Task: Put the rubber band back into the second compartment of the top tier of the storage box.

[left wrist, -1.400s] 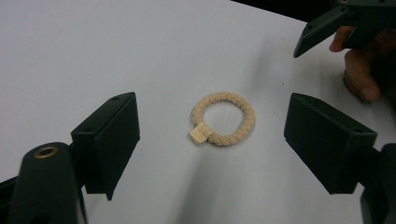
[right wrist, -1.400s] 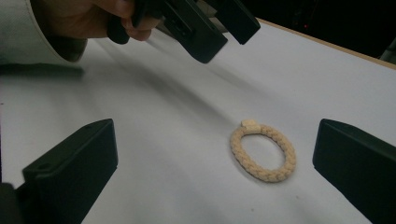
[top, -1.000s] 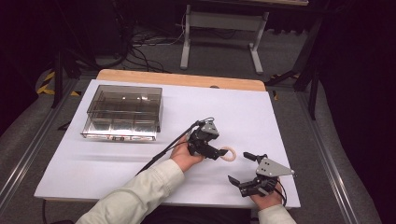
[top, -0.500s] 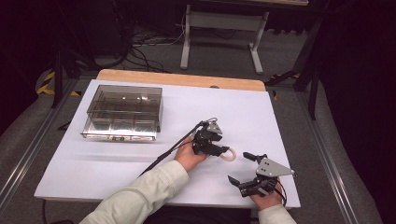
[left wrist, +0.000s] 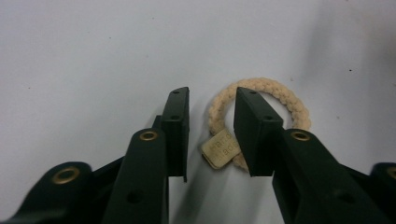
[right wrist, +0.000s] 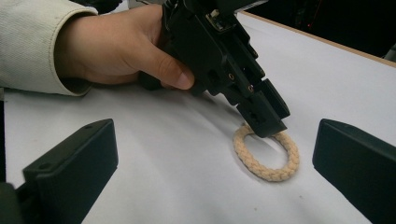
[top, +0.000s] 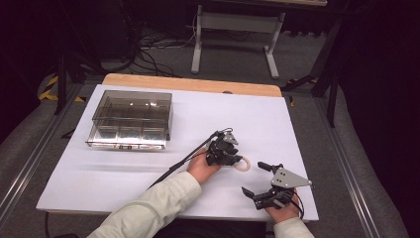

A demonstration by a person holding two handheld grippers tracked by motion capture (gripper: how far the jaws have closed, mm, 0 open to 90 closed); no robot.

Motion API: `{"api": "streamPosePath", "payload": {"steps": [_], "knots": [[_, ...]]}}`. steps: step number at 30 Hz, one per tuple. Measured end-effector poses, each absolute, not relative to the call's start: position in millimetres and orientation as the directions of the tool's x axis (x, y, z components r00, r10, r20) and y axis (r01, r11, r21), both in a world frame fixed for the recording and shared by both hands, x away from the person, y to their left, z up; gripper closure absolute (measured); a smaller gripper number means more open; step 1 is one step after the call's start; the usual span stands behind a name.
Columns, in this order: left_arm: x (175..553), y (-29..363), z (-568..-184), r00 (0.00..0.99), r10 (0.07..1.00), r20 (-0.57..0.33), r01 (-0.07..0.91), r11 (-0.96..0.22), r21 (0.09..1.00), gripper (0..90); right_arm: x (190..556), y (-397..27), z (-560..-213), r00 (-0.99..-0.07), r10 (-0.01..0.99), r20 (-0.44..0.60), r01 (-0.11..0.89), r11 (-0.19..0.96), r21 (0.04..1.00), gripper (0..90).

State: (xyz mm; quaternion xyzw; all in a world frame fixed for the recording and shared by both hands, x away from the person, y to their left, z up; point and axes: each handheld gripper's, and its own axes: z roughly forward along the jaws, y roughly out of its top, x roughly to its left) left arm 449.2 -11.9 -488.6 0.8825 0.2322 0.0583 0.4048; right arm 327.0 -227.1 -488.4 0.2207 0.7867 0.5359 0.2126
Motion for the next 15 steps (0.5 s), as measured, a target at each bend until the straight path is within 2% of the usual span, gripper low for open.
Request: {"api": "streamPosePath", "payload": {"steps": [3,7,15], "knots": [[448.3,-12.7,-488.7,0.892,0.444,-0.079,0.352,-0.576,0.738,80.2,326.9,-226.9,-488.4,-0.812,0.575,-0.099,0.119,0.33,0.936,0.8],[444.6,-15.1,-488.0,0.895,0.443,-0.048,0.332,-0.591,0.735,83.2,326.9,-226.8,-488.5,-0.812,0.574,-0.1,0.119,0.331,0.936,0.8],[442.2,-13.6,-481.6,0.896,0.438,-0.068,0.337,-0.573,0.747,84.8,326.7,-227.0,-488.4,-0.813,0.573,-0.1,0.118,0.331,0.936,0.8]]}}
